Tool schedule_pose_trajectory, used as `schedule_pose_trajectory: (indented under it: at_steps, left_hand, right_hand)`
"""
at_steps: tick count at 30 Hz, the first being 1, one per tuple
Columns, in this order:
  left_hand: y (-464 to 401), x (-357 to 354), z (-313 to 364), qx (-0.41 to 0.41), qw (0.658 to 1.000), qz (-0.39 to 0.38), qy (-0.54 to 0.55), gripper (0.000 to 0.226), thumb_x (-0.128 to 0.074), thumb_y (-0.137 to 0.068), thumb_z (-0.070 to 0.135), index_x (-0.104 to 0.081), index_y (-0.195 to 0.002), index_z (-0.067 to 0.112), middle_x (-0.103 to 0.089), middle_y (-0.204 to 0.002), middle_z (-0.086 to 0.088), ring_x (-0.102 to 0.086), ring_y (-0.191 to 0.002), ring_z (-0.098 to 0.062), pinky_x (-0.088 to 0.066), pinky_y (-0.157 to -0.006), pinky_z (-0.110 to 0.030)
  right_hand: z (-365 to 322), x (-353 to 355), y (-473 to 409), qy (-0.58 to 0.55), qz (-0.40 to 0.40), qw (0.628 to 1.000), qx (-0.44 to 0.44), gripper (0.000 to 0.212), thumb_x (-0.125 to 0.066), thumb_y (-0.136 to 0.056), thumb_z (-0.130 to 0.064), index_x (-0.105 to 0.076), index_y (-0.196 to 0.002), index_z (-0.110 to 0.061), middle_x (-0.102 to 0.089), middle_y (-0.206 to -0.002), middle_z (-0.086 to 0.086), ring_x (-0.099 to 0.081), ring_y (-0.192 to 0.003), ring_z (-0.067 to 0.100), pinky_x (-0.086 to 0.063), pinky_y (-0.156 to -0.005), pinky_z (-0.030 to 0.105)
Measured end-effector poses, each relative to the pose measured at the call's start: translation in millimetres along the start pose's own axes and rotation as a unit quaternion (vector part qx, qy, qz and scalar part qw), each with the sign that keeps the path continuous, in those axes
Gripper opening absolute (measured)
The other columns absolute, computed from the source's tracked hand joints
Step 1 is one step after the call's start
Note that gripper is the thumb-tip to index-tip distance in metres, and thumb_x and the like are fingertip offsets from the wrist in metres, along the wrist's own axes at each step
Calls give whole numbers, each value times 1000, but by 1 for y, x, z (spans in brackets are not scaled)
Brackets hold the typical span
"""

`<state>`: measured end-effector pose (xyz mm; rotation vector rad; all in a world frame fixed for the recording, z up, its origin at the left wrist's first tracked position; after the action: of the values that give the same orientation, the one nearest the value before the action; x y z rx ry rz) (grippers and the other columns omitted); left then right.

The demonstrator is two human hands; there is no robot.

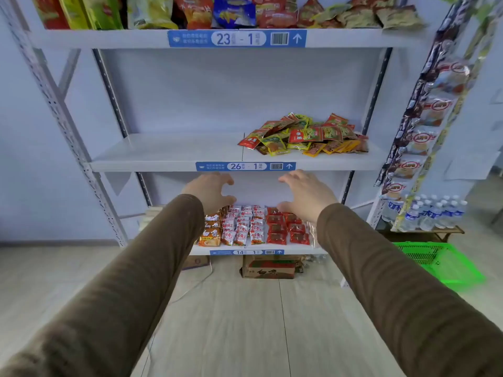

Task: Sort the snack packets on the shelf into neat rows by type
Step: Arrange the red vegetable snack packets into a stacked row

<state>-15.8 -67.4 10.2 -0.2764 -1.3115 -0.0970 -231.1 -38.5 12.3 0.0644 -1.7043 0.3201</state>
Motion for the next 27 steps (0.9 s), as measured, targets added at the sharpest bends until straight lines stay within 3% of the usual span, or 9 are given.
schedule_pose_trajectory:
  at_steps: [12,22,27]
  left_hand:
    - [-126,-47,3,29,999,-35,-18,59,-67,-93,47,-47,-145,29,-47,-154,-1,-52,-132,-25,-43,-112,-42]
    - [-257,-77,-7,5,999,-41,-11,59,-68,-93,47,-47,-145,27,-54,-144,-4,-55,-126,-25,-47,-106,-42]
    - [-325,-83,1,-9,999,-34,-7,64,-67,-93,49,-44,-148,27,-49,-152,-2,-52,-132,-25,-46,-107,-43]
  right_hand:
    - [81,-37,-115,16,-11,1000,-9,68,-63,-92,-53,-41,-150,-26,-41,-153,1,-36,-139,25,-41,-109,45]
    - [133,-53,-214,20,-9,999,-43,64,-62,-94,-53,-41,-148,-27,-44,-150,0,-36,-137,26,-40,-104,44]
    - [173,-45,-271,24,-2,999,-47,68,-64,-93,-53,-41,-151,-25,-44,-152,2,-37,-138,28,-41,-107,47]
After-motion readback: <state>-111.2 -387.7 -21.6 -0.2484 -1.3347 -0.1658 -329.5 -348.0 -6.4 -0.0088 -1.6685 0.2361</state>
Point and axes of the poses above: each hand's wrist, its own y-axis away from the middle knuckle, its own x-axis out of the back of the hand, z = x × y, the point moved 7 cm from there along -y, towards the middle knuckle
